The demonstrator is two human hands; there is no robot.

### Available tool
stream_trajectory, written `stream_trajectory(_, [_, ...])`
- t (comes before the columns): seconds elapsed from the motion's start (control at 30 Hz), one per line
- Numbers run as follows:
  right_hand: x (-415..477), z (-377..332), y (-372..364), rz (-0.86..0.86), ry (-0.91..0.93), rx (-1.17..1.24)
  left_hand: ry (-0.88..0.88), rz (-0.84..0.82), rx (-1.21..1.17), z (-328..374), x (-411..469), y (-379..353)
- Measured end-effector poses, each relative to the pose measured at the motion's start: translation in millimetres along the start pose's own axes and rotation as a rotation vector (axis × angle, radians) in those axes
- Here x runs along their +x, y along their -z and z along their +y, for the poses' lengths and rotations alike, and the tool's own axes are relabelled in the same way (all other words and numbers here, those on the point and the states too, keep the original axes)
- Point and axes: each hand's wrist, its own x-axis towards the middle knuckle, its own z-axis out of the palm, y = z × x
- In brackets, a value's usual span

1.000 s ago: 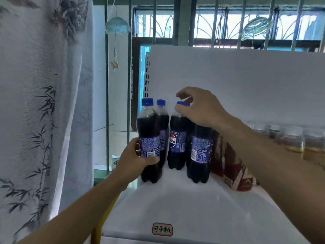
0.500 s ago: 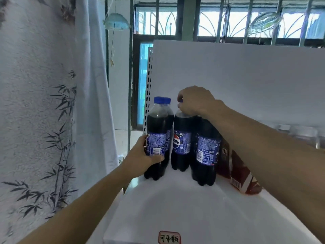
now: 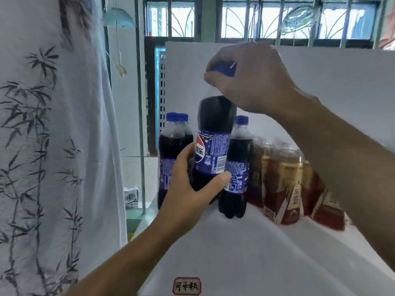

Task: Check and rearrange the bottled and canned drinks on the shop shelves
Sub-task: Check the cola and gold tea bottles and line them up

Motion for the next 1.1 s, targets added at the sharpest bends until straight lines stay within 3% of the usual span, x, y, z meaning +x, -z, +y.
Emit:
stream_trajectory(0.07, [-5.3, -6.8, 7.0, 0.038, 0.029, 0.053, 0.096, -0.015, -0.108, 5.3, -2.0, -8.0])
stream_trajectory(0.17, [-17.6, -4.8, 7.0, 0.077, 0.01, 0.217, 0.08, -0.06, -0.181, 11.1, -15.7, -16.7])
stream_trajectory(0.23, [-28.7, 3.0, 6.1, 0.025, -0.129, 0.516, 0.1, -0.14, -0.294, 13.0, -21.1, -14.1])
stream_trajectory(0.37, [-57.8, 12.6, 0.3, -0.387, -0.483, 1.369, 0.275, -0.488, -0.665, 22.0, -27.2, -2.8])
stream_trajectory(0.43, [-69.4, 13.0, -0.8, -0.386, -0.541, 1.633, 0.344, -0.58, -0.748, 22.6, -28.1, -3.5])
stream_trajectory(0.57, [-74.8, 9.3, 3.1, -0.073, -0.666, 1.527, 0.293, -0.214, -0.365, 13.9, -32.1, -26.3])
stream_trajectory(0.63, [-74.8, 9.3, 4.0, -0.019, -0.669, 1.508, 0.226, -0.105, -0.303, 16.7, -40.0, -34.9])
stream_trajectory(0.7, [-77.9, 10.5, 4.7, -0.097, -0.633, 1.6, 0.279, -0.182, -0.506, 18.8, -44.5, -34.4])
stream_trajectory(0.77, [-81.1, 11.6, 6.4, -0.205, -0.603, 1.781, 0.417, -0.392, -0.873, 26.0, -45.7, -29.7])
stream_trajectory(0.83, [-83.5, 12.5, 6.4, -0.223, -0.612, 1.884, 0.472, -0.555, -1.002, 30.0, -46.4, -26.4])
stream_trajectory(1.03, [-80.6, 10.5, 5.2, -0.011, -0.624, 1.584, 0.277, -0.166, -0.463, 22.4, -44.2, -37.9])
stream_trajectory(1.1, [-82.9, 9.0, 5.7, -0.103, -0.586, 1.644, 0.328, -0.212, -0.589, 24.1, -46.6, -32.5])
